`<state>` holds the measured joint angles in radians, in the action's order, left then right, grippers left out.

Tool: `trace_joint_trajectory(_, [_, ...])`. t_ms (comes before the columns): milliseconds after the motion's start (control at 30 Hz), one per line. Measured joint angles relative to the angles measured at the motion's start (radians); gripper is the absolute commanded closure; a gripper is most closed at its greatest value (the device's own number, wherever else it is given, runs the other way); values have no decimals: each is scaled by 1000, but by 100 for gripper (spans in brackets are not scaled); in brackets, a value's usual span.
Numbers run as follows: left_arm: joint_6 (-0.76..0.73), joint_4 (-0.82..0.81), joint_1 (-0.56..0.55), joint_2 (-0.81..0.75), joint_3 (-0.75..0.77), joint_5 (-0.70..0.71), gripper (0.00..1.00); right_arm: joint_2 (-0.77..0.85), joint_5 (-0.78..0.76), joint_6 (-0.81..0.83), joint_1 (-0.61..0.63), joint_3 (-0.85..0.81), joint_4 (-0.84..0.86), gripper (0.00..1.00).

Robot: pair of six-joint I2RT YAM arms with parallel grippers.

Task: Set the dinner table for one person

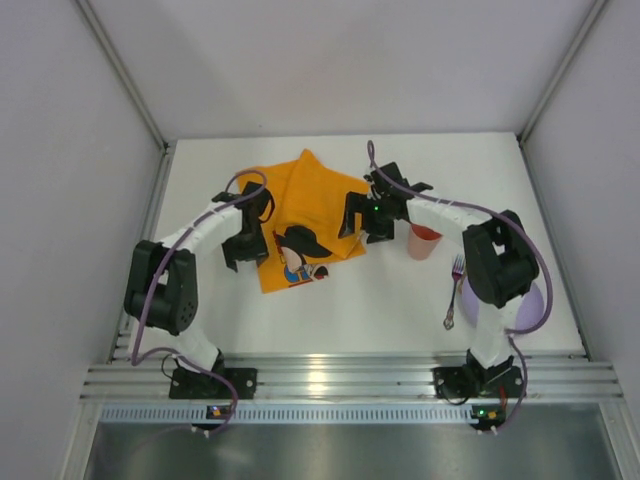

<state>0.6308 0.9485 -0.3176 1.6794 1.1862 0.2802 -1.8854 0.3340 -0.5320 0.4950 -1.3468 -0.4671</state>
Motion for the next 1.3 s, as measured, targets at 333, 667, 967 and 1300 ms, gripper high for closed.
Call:
trace_joint_trajectory(333, [-27,-35,28,154,13,-13,50,-185,-120,-2,0,-184,-47,18])
trace_joint_trajectory(667, [-57,-43,90,184,37,-139,44,-259,-169,-1,0,-293,-88,42])
trace_joint_trajectory(967, [-23,-148,101,171,17,-266,46,-270,-184,10,0,-312,-132,47])
trace_joint_trajectory(1300, [22,-162,96,124,1,-255,55,-286,-185,35,0,-344,-168,48])
